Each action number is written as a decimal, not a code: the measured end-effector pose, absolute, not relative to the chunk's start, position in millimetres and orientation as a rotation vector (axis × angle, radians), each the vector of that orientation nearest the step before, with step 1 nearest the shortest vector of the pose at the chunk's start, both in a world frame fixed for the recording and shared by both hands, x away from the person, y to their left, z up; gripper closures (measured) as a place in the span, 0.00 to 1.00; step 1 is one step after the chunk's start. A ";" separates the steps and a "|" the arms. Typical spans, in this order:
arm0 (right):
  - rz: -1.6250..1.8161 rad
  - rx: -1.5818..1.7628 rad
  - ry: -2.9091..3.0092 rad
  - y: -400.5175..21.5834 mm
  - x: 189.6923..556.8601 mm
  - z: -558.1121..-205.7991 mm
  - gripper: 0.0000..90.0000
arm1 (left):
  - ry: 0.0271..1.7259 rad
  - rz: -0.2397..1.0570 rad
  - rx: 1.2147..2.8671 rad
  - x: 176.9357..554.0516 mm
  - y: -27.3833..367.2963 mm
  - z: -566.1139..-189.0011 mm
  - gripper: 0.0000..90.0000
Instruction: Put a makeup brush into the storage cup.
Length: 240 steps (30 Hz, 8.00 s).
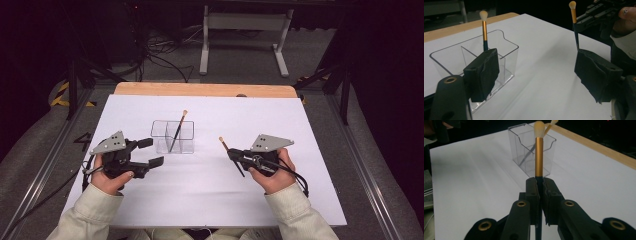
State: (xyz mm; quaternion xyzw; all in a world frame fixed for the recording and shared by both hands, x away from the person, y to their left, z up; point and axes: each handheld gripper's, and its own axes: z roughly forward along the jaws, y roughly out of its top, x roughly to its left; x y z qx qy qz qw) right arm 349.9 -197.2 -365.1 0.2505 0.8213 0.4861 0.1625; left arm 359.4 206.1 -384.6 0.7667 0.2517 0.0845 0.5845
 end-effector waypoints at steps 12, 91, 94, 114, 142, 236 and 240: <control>1.511 0.634 2.305 -195.4 351.3 -370.9 0.94 | 0.503 0.176 1.772 356.3 191.2 -378.8 0.22; 1.820 0.480 2.196 -148.5 334.9 -394.2 0.94 | 0.335 -0.004 1.653 363.0 116.7 -374.8 0.68; 1.822 0.477 2.195 -148.3 334.7 -394.1 0.94 | 0.332 -0.011 1.655 362.7 115.1 -375.6 0.72; 1.833 0.470 2.181 -147.3 333.1 -393.5 0.94 | 0.312 -0.002 1.667 361.6 113.3 -378.0 0.92; 1.785 0.588 2.096 -179.0 338.2 -379.2 0.47 | 0.327 0.096 1.703 365.0 131.5 -354.5 0.92; 1.660 0.748 2.035 -226.6 320.5 -400.3 0.40 | 0.567 0.418 1.737 429.2 170.7 -332.8 0.92; 1.665 0.748 2.032 -227.1 320.5 -400.9 0.40 | 0.579 0.402 1.749 432.6 170.8 -336.1 0.92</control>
